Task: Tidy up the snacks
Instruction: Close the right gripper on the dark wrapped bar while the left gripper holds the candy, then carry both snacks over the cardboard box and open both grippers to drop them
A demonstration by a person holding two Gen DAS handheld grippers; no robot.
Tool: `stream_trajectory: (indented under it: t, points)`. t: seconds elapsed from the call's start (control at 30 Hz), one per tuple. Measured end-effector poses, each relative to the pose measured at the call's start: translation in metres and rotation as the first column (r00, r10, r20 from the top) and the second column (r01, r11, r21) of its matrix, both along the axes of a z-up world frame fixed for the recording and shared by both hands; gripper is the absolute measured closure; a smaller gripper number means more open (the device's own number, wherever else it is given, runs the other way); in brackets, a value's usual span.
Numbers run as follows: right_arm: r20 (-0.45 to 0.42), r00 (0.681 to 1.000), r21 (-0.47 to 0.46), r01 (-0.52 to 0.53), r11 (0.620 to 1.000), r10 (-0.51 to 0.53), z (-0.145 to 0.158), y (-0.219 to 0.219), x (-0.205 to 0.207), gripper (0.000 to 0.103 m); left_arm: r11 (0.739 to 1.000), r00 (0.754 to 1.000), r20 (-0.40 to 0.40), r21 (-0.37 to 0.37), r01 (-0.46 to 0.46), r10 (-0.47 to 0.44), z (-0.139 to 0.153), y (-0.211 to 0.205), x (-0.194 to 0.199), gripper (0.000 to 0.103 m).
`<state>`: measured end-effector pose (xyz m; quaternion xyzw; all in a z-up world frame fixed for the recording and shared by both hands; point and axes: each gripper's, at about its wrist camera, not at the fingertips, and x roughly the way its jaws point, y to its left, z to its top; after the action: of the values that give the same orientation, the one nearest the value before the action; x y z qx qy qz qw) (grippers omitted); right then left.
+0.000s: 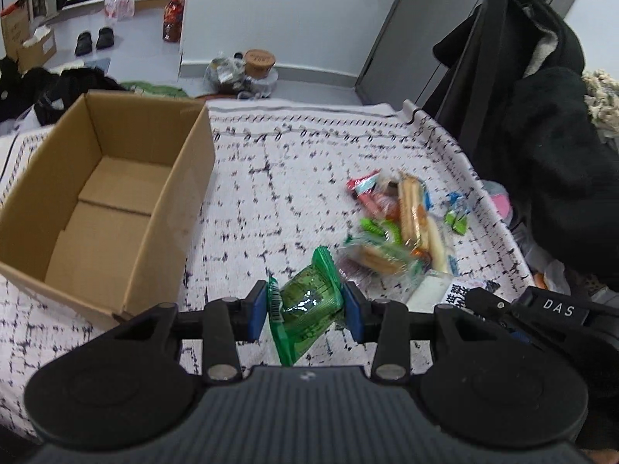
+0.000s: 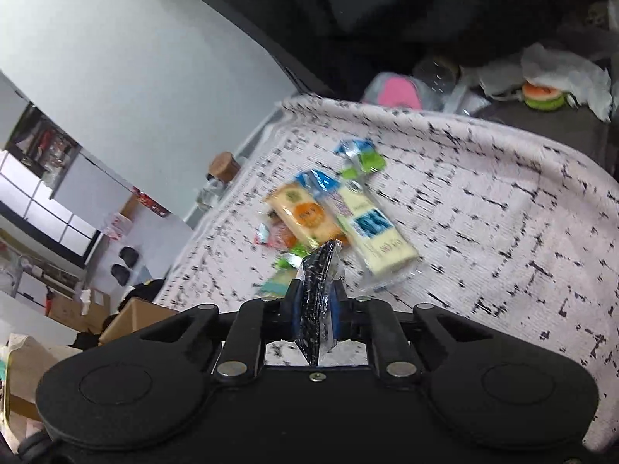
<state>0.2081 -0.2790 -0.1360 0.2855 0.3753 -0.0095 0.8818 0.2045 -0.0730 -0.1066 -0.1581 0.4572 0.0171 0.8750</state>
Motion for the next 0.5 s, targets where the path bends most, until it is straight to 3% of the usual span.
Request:
stream_trajectory:
  t: [0.5]
  points:
    - [0.129, 0.986, -0.051, -0.104, 0.993, 0.110, 0.022, 0.045, -0.003, 0.090, 1.000, 0.996, 0.087, 0.000, 0.016, -0.016, 0.034, 0.029, -0.002, 0.063]
